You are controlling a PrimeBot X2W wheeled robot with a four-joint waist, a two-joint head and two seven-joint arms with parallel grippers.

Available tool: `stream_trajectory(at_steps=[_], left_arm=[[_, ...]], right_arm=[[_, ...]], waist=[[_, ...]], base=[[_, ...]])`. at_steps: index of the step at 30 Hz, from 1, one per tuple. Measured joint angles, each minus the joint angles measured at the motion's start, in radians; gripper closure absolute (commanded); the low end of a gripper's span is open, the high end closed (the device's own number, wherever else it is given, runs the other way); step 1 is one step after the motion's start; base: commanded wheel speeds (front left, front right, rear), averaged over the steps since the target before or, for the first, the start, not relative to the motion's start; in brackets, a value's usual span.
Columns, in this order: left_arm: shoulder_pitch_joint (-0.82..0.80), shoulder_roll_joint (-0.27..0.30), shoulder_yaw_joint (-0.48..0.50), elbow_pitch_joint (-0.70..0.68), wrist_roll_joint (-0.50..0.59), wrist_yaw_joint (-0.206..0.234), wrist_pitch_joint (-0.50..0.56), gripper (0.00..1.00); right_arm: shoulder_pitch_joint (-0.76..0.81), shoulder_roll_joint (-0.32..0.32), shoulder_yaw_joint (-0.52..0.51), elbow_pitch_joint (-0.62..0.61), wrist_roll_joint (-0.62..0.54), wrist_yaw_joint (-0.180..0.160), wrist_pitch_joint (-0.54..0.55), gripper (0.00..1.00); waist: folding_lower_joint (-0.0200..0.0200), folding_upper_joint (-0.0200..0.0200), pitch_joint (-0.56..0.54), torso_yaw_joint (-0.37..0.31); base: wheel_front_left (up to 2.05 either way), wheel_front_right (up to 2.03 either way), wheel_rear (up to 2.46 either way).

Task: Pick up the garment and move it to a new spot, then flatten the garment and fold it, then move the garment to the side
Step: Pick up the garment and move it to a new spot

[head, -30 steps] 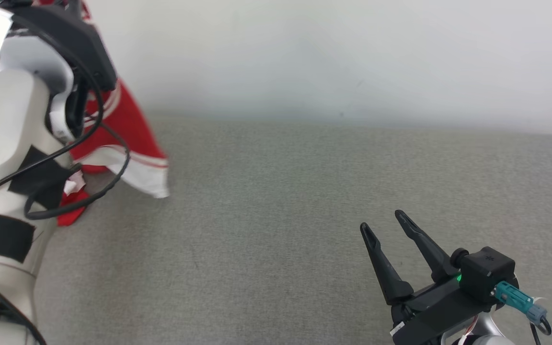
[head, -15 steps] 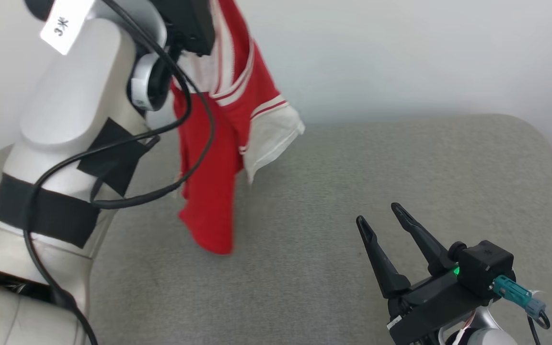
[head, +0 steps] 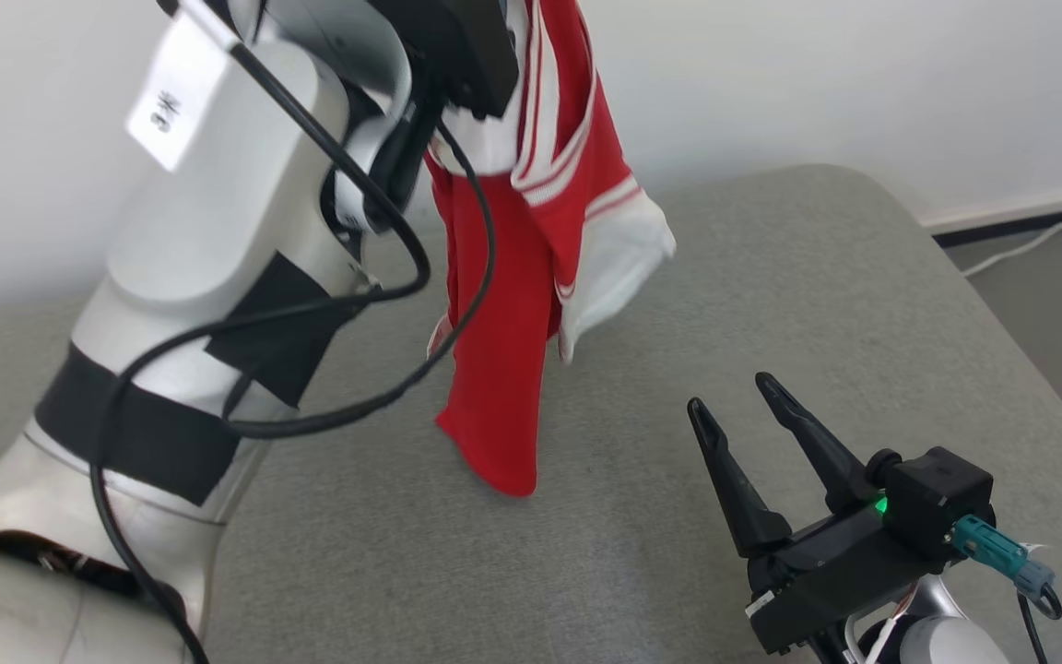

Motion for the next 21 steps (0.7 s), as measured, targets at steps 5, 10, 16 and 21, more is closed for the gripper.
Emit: stream_trajectory(at_steps=[5, 10, 16, 21], left_arm=[[0.068, -0.003, -0.032, 0.03, -0.015, 0.022, 0.008, 1.0], [0.157, 0.008, -0.052, 0.092, -0.021, 0.031, 0.005, 1.0], [0.27, 0.038, -0.048, 0.157, -0.054, 0.04, 0.002, 1.0], [0.374, 0.09, -0.045, 0.225, -0.071, 0.047, -0.002, 1.0]], right_arm=[[-0.003, 0.0, -0.012, -0.001, 0.001, 0.0, -0.006, 0.0], [-0.011, 0.0, -0.024, 0.002, 0.003, 0.0, -0.011, 0.0], [-0.019, 0.0, -0.025, 0.001, 0.003, 0.0, -0.011, 0.0], [-0.027, 0.0, -0.025, 0.008, 0.003, 0.0, -0.015, 0.0]], waist=[[0.0001, 0.0, 0.026, -0.035], [0.0003, 0.0001, 0.054, -0.033], [0.0002, 0.0, 0.066, 0.001], [0.0002, 0.0, 0.082, 0.032]], base=[[0.0, 0.0, 0.0], [0.0, 0.0, 0.0], [0.0, 0.0, 0.0], [0.0, 0.0, 0.0]])
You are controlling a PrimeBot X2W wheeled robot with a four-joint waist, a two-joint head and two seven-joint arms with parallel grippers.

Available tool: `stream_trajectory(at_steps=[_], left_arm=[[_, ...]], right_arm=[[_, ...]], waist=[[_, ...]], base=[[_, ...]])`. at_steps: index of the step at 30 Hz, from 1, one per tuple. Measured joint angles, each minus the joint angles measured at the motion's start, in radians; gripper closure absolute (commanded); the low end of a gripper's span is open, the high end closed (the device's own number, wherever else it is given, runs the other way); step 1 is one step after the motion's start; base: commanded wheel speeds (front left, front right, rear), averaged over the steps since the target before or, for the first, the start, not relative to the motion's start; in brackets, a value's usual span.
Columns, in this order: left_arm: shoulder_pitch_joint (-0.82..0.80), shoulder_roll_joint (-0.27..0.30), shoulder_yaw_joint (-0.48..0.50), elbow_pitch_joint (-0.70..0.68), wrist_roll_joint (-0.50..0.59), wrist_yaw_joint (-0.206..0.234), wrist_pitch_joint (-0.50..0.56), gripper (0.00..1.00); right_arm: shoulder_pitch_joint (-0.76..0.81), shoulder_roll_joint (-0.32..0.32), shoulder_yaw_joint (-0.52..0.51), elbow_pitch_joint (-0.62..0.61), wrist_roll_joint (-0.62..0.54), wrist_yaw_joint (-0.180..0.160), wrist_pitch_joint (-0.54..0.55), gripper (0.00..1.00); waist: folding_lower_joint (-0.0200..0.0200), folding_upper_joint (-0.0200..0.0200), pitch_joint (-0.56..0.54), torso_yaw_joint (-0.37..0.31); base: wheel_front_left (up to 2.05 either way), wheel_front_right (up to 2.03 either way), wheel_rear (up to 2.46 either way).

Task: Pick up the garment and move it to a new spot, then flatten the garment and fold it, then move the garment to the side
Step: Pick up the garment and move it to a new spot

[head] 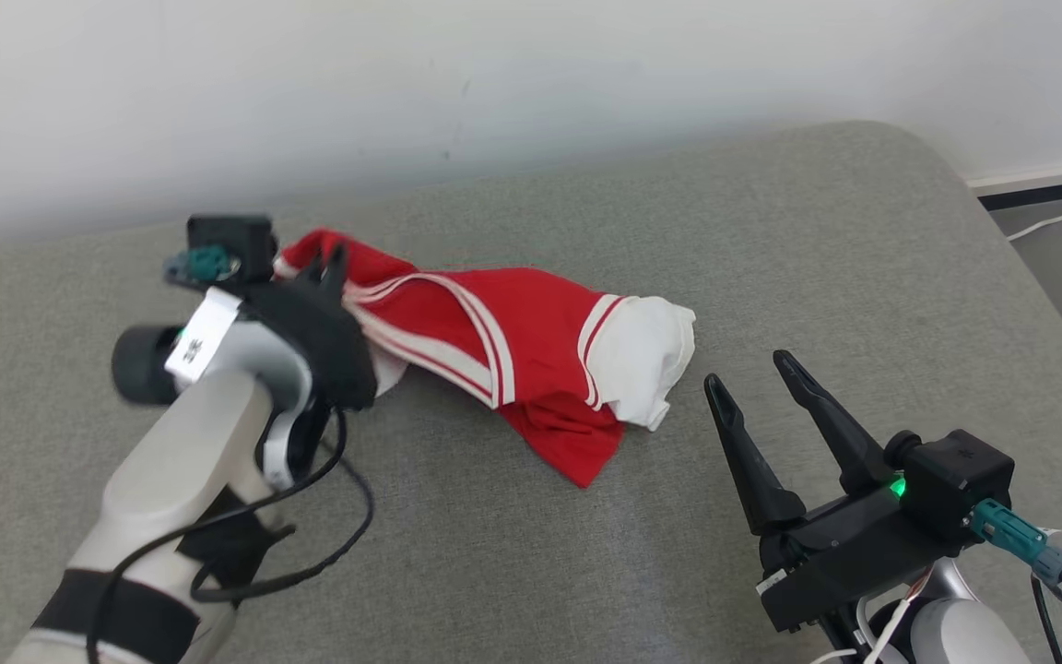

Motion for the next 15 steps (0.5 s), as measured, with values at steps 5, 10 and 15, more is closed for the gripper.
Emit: stream_trajectory(at_steps=[5, 10, 15], left_arm=[[0.048, 0.053, -0.013, 0.044, 0.002, -0.007, 0.007, 1.0], [0.08, 0.092, -0.017, 0.073, 0.004, -0.009, 0.007, 1.0], [0.087, 0.108, -0.018, 0.101, 0.007, 0.0, -0.028, 0.0]], right_arm=[[-0.009, 0.0, 0.002, 0.003, 0.001, 0.0, -0.003, 0.0], [-0.01, 0.0, 0.002, 0.008, 0.001, 0.0, -0.005, 0.0], [-0.013, 0.0, 0.002, 0.016, 0.007, 0.0, -0.009, 0.0]], waist=[[0.0, 0.0, 0.011, 0.011], [-0.0001, 0.0, 0.02, 0.016], [-0.0001, 0.0, 0.027, 0.012]], base=[[0.0, 0.0, 0.0], [0.0, 0.0, 0.0], [0.0, 0.0, 0.0]])
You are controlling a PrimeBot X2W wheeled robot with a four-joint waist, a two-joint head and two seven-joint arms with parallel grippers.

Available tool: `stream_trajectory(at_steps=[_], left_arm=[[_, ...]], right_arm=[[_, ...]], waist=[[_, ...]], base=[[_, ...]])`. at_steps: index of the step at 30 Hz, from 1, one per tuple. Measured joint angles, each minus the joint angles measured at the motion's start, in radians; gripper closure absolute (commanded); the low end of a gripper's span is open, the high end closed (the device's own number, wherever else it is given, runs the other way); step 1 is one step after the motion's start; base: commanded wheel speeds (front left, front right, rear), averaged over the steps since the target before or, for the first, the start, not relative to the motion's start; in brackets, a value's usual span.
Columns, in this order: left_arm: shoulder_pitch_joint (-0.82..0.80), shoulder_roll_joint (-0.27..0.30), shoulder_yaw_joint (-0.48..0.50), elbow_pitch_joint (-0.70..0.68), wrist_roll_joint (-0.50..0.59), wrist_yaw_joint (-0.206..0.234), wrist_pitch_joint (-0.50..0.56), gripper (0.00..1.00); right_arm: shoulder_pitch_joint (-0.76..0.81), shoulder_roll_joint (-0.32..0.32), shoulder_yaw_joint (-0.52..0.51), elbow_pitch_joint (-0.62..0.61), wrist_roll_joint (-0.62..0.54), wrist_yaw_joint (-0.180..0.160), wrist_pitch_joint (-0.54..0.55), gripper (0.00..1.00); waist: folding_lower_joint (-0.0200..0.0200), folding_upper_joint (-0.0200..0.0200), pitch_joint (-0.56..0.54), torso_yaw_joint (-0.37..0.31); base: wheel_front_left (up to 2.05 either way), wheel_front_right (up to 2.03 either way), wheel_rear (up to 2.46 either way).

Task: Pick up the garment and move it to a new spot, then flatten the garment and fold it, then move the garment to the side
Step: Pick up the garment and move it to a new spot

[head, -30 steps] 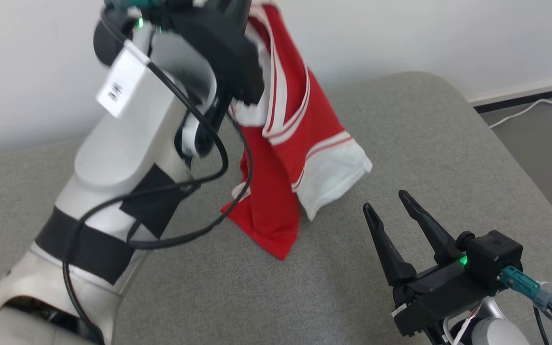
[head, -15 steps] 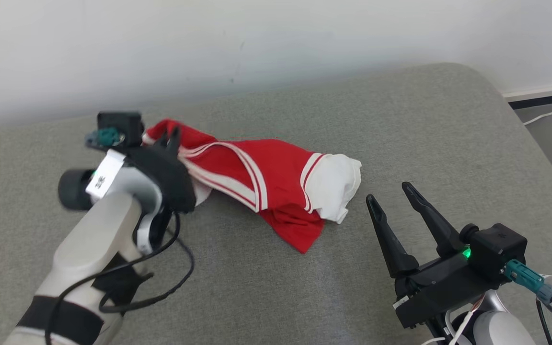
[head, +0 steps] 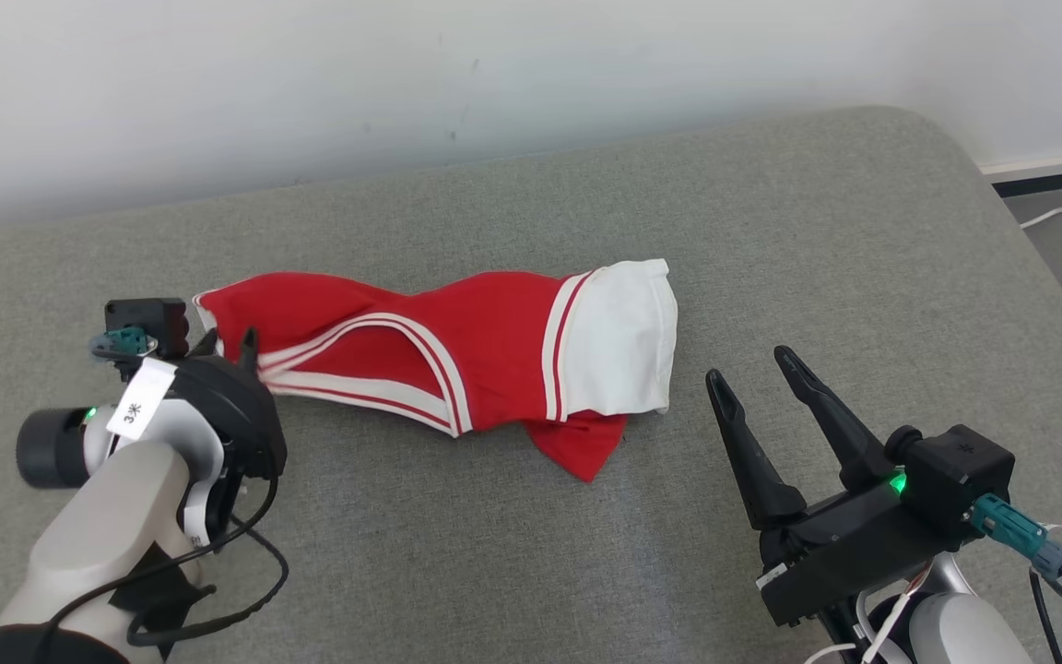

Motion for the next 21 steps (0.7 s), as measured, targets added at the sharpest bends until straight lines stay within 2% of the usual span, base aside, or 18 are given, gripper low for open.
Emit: stream_trajectory(at_steps=[2, 9, 16, 21], left_arm=[[0.002, 0.001, -0.003, 0.019, 0.003, 0.01, 0.002, 0.0], [0.003, -0.002, -0.005, 0.05, -0.01, 0.005, 0.058, 0.0], [-0.03, -0.065, -0.026, 0.0, -0.033, -0.045, 0.164, 0.0], [-0.033, -0.095, -0.059, -0.057, -0.029, -0.054, 0.204, 0.0]], right_arm=[[-0.001, 0.0, -0.001, 0.004, 0.001, 0.0, -0.002, 0.0], [-0.002, 0.0, -0.011, 0.016, 0.004, 0.0, -0.007, 0.0], [0.0, 0.0, -0.023, 0.023, 0.01, 0.0, -0.008, 0.0], [0.003, 0.0, -0.036, 0.028, 0.01, 0.0, -0.008, 0.0]], waist=[[0.0, 0.0, 0.001, -0.002], [0.0, 0.0, -0.003, -0.003], [0.0, 0.0, -0.016, 0.002], [-0.0001, 0.0, -0.021, -0.011]], base=[[0.0, 0.0, 0.0], [0.0, 0.0, 0.0], [0.0, 0.0, 0.0], [0.0, 0.0, 0.0]])
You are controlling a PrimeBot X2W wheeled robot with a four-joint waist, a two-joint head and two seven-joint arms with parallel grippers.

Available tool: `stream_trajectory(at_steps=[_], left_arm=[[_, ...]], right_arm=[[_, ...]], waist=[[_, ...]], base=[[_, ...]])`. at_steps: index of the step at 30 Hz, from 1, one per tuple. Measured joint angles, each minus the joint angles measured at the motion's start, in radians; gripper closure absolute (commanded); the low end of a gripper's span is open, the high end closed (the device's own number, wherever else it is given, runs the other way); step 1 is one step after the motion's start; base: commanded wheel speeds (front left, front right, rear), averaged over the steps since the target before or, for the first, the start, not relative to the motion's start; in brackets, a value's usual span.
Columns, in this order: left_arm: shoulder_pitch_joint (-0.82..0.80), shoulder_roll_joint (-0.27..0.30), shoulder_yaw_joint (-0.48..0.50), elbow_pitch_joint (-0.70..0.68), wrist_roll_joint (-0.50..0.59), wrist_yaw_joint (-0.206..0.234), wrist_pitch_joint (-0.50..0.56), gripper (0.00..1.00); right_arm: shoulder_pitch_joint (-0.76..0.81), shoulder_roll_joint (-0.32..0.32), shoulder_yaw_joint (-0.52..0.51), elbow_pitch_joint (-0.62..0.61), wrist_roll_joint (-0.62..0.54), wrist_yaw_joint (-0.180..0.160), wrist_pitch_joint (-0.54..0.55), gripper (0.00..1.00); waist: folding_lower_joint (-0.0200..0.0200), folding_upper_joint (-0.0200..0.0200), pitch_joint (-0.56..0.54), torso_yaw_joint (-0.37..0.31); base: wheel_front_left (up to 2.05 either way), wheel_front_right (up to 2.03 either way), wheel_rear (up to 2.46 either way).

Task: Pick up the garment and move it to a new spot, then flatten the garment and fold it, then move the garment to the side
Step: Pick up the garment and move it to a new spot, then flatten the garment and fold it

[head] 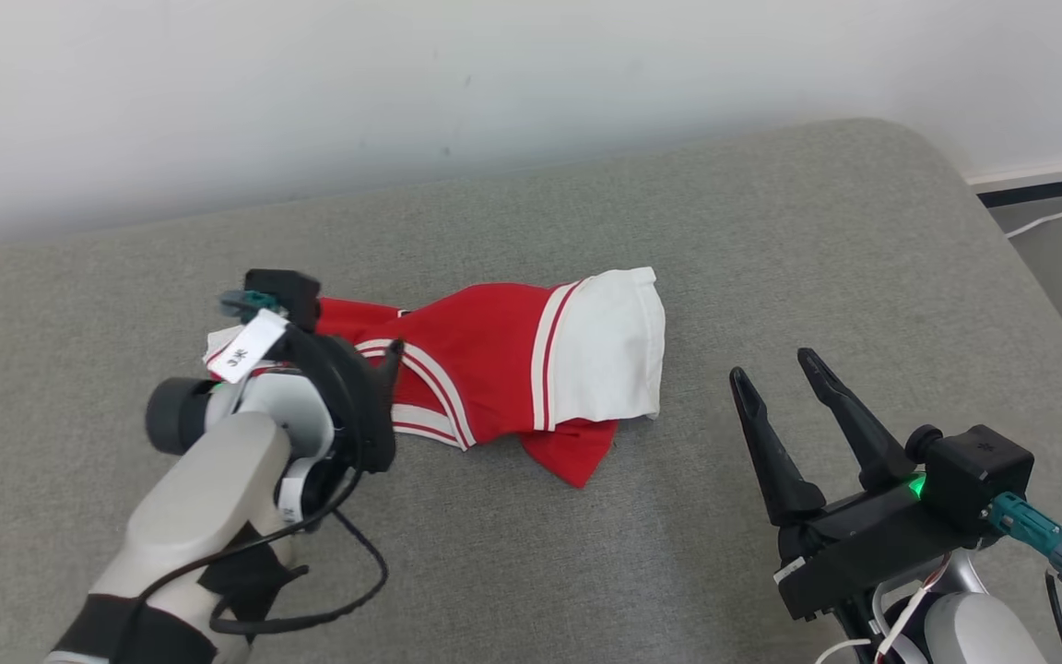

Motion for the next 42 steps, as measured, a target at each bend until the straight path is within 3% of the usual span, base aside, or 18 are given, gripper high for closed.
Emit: stream_trajectory(at_steps=[4, 10, 21, 33, 36, 37, 42], left_arm=[[0.012, -0.022, -0.019, -0.042, 0.0, 0.002, 0.017, 0.0], [0.055, -0.026, -0.035, -0.078, 0.006, 0.038, 0.025, 0.0], [0.179, 0.012, -0.031, -0.106, -0.039, 0.082, 0.077, 0.0], [0.177, 0.029, -0.032, -0.108, -0.024, 0.125, 0.035, 0.0], [0.176, 0.031, -0.028, -0.105, -0.025, 0.125, 0.02, 0.96], [0.176, 0.03, -0.027, -0.106, -0.025, 0.125, 0.008, 1.0], [0.177, 0.029, -0.016, -0.108, -0.03, 0.125, -0.028, 1.0]], right_arm=[[0.003, 0.0, -0.015, 0.006, -0.018, 0.0, 0.002, 0.0], [0.008, 0.0, -0.028, 0.013, -0.036, 0.0, 0.006, 0.0], [0.022, 0.0, -0.024, 0.042, -0.053, 0.0, 0.002, 0.0], [0.02, 0.0, -0.013, 0.047, -0.045, 0.0, -0.003, 0.0], [0.019, 0.0, -0.012, 0.048, -0.044, 0.0, -0.003, 0.0], [0.019, 0.0, -0.012, 0.048, -0.044, 0.0, -0.003, 0.0], [0.019, 0.0, -0.008, 0.05, -0.042, 0.0, -0.002, 0.0]], waist=[[0.0, 0.0, -0.002, -0.02], [0.0, 0.0, -0.001, -0.053], [0.0, 0.0, 0.016, -0.135], [0.0, 0.0, 0.034, -0.171], [0.0, 0.0, 0.032, -0.172], [0.0, 0.0, 0.031, -0.172], [0.0, 0.0, 0.024, -0.173]], base=[[0.0, 0.0, 0.0], [0.0, 0.0, 0.0], [0.0, 0.0, 0.0], [0.0, 0.0, 0.0], [0.0, 0.0, 0.0], [0.0, 0.0, 0.0], [0.0, 0.0, 0.0]])
